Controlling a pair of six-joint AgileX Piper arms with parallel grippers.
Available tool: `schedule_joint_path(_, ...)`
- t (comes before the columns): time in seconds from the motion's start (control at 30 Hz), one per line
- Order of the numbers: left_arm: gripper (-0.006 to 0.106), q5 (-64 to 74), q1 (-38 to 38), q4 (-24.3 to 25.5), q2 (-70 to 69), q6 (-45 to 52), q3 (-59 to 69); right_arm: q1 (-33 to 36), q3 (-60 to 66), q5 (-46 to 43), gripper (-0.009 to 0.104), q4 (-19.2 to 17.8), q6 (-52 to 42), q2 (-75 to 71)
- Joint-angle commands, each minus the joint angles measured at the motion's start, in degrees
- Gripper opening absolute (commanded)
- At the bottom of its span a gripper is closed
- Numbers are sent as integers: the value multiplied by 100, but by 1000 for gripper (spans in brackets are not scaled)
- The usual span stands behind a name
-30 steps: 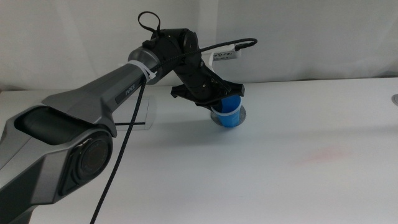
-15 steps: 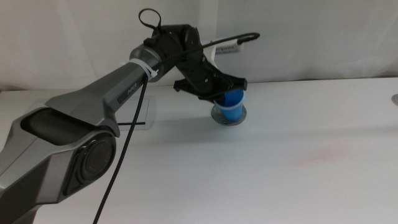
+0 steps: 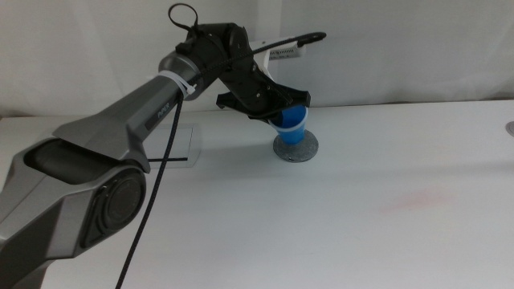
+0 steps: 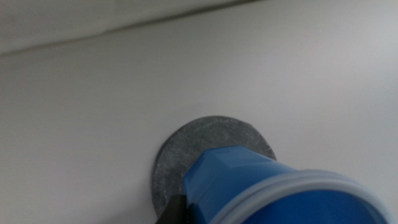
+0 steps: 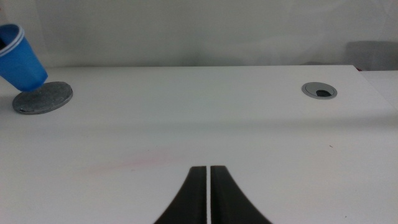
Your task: Place an empty cup on a cup mat.
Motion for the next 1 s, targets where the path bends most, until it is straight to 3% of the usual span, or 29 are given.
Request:
schedule_joint_path(0.0,-3,-40,13,-18,81,-40,-46,-20,154,3,-3,-43,-37,-27)
schedule_joint_path(0.53,-2,35,-93,-133,247,66,-46,-20,154,14,-3,-43,-37,-27)
schedule_joint_path(0.73,28,23,-93,-108,247,43,-46,-20,154,14,-3,-43,-37,-27)
schedule_joint_path(0.87,56,-26,-93,-108,247,43,-46,-20,154,14,-3,-43,-37,-27)
schedule_joint_path(0.97,71,-109,-93,-108,247,67,-46,-20,154,14,-3,-43,-37,-27)
